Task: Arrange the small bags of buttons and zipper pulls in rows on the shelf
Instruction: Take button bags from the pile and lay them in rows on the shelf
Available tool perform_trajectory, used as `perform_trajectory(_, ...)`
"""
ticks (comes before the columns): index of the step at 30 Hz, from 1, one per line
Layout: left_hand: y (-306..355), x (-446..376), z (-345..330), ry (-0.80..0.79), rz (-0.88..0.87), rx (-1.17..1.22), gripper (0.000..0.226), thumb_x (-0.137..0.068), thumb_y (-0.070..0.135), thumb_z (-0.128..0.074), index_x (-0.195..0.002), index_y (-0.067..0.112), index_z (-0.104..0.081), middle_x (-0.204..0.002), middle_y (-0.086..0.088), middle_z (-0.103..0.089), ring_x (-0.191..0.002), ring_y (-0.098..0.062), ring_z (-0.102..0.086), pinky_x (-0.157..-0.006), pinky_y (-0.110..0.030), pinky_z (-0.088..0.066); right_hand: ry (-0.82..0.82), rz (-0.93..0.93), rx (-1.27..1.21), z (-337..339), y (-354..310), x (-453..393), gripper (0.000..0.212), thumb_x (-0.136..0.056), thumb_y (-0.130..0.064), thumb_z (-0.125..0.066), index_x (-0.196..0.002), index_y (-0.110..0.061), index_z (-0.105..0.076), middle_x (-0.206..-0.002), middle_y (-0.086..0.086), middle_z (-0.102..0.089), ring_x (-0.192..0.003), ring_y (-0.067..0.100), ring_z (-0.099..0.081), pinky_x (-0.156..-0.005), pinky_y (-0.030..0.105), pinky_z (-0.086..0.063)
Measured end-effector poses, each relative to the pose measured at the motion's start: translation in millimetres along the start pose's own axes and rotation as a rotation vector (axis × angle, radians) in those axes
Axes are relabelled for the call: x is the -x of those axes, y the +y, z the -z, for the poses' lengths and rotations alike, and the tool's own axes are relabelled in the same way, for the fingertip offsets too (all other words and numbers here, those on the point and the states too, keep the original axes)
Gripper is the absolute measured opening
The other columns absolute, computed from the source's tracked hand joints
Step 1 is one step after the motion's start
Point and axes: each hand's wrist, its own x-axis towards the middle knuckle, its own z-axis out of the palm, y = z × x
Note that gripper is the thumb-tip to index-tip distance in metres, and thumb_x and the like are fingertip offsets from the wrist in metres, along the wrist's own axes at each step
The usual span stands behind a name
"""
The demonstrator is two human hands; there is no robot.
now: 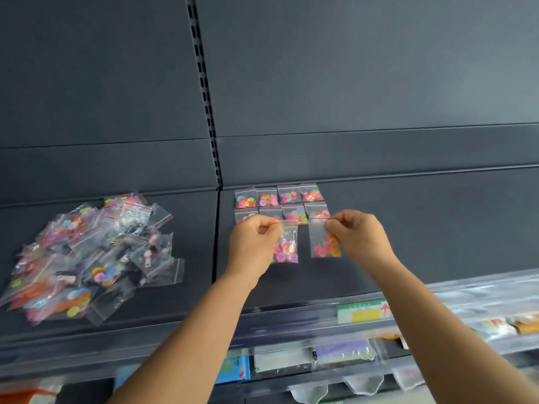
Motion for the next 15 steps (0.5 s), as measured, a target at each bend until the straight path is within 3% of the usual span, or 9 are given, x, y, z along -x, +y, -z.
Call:
perform_trajectory(3,-0.4,-1.6,-27.6,-0.011,-0.006,-0.067,0.01,-0.086,0.014,-0.063,-0.083,0.024,-0.064,-0.083,0.009,-0.068,-0.08,-0.009,-0.065,-0.066,-0.018,-0.048,-0.04,0.006,0.108,9.3,17.1,-7.6,0.023,-0.087,-0.024,-0.059,-0.064,-0.021,-0.061,-0.055,-0.009,-0.059,-0.049,0.005,-0.05,-0.044,0.014,-0.037)
perform_trajectory(6,1.6,-5.6,-47.7,-0.014,-0.036,-0.177,0.007,-0.089,0.015,-0.06,-0.093,0.02,-0.064,-0.09,0.007,-0.067,-0.078,-0.005,-0.061,-0.067,-0.018,-0.048,-0.063,0.026,0.147,11.3,24.8,-14.0,0.019,-0.088,-0.025,-0.059,-0.069,-0.024,-0.063,-0.056,-0.013,-0.059,-0.052,0.007,-0.053,-0.042,0.009,-0.035)
perform_trajectory(8,2.5,-7.7,-53.4,-0.003,-0.094,-0.329,0.019,-0.09,0.016,-0.059,-0.109,0.017,-0.063,-0.105,0.003,-0.067,-0.082,-0.007,-0.058,-0.067,-0.017,-0.044,-0.089,0.031,0.175,11.3,26.8,-17.9,0.008,-0.088,-0.026,-0.06,-0.087,-0.022,-0.066,-0.071,-0.012,-0.064,-0.065,0.011,-0.059,-0.054,0.015,-0.04)
perform_trajectory(11,-2.3,-6.6,-52.6,0.012,-0.243,-0.581,0.037,-0.092,0.017,-0.057,-0.128,0.019,-0.054,-0.125,0.002,-0.057,-0.113,-0.016,-0.05,-0.087,-0.027,-0.042,-0.104,0.106,0.29,14.1,33.5,-19.1,0.029,-0.089,-0.026,-0.06,-0.117,-0.021,-0.06,-0.111,-0.002,-0.06,-0.097,0.02,-0.059,-0.075,0.024,-0.042)
perform_trajectory(13,-7.2,-2.2,-52.3,-0.058,-0.335,-0.705,0.037,-0.094,0.019,-0.054,-0.131,0.019,-0.053,-0.132,0.003,-0.052,-0.124,-0.018,-0.039,-0.1,-0.031,-0.035,-0.137,0.198,0.368,16.5,35.5,-16.1,0.03,-0.088,-0.025,-0.061,-0.118,-0.021,-0.061,-0.119,0.003,-0.056,-0.104,0.024,-0.055,-0.08,0.029,-0.044)
perform_trajectory(15,-13.3,2.3,-54.3,-0.143,-0.403,-0.814,0.032,-0.096,0.022,-0.05,-0.127,0.017,-0.057,-0.13,0.003,-0.054,-0.122,-0.018,-0.039,-0.1,-0.031,-0.034,-0.223,0.279,0.422,16.4,36.2,-11.0,0.021,-0.087,-0.025,-0.062,-0.107,-0.02,-0.067,-0.117,0.004,-0.056,-0.105,0.025,-0.052,-0.084,0.033,-0.046)
